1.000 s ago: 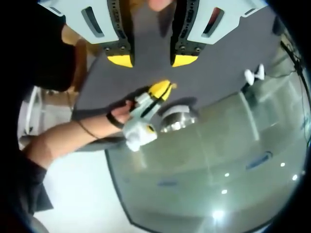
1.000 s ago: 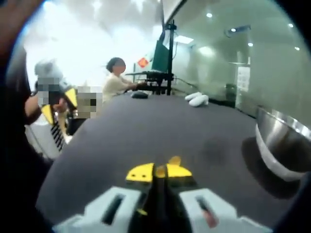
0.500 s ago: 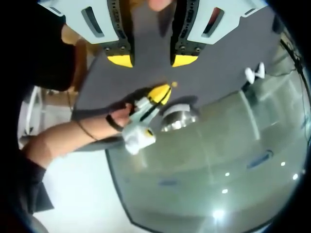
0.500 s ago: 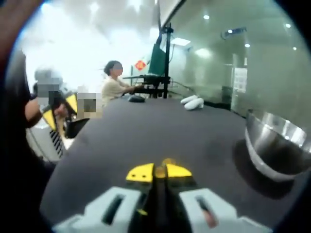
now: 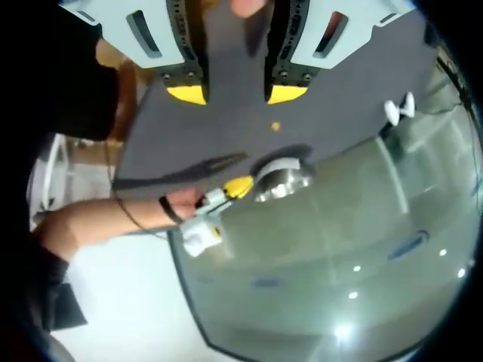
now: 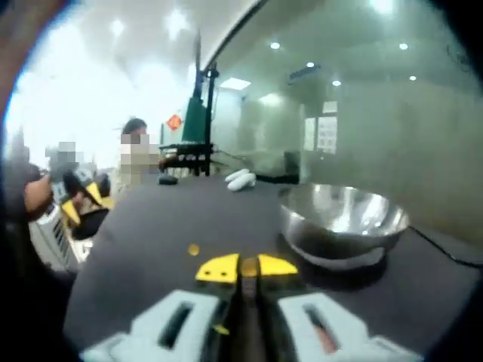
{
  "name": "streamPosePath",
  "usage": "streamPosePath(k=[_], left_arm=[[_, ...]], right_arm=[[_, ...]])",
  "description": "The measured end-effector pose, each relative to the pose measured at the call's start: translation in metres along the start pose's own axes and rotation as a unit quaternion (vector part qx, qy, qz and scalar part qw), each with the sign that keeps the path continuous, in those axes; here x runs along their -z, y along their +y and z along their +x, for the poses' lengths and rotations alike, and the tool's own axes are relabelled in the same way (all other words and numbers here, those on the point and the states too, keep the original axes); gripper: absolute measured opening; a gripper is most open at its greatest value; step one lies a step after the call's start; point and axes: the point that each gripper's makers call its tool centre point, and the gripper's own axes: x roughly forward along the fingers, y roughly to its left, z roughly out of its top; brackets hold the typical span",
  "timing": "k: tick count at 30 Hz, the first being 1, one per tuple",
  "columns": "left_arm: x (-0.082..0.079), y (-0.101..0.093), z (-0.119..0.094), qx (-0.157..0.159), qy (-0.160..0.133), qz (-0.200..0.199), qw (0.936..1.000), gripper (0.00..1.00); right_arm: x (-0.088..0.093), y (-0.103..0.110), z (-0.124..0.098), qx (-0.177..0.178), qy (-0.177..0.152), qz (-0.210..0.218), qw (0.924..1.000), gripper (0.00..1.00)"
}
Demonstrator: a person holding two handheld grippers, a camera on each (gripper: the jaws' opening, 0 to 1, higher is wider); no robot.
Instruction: Pick up the QQ candy scattered on the table and place it into the stainless steel bowl on the table
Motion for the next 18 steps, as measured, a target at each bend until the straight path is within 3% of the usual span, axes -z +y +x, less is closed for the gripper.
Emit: streamPosePath(k=[6,16,18], left_arm=[[-0.003,-0.002,0.003,0.005,-0.001,0.004,1.0000,0.31],[-0.002,0.001,0.002,0.001,0.002,0.004,1.0000,0.31],[-0.003,0.001,0.002,0.000,0.000,0.003,1.0000,0.31]], right_arm=[[-0.020,-0.007,-0.001,0.010,-0.021,-0.009,0.9997,0.09],[-0.053,-0.051,0.015,0.057,-0.044,-0.042,0.9965,0.09],[-0.059,-0.064,0.018,0.070,-0.052,-0.031,0.9957,0.09]])
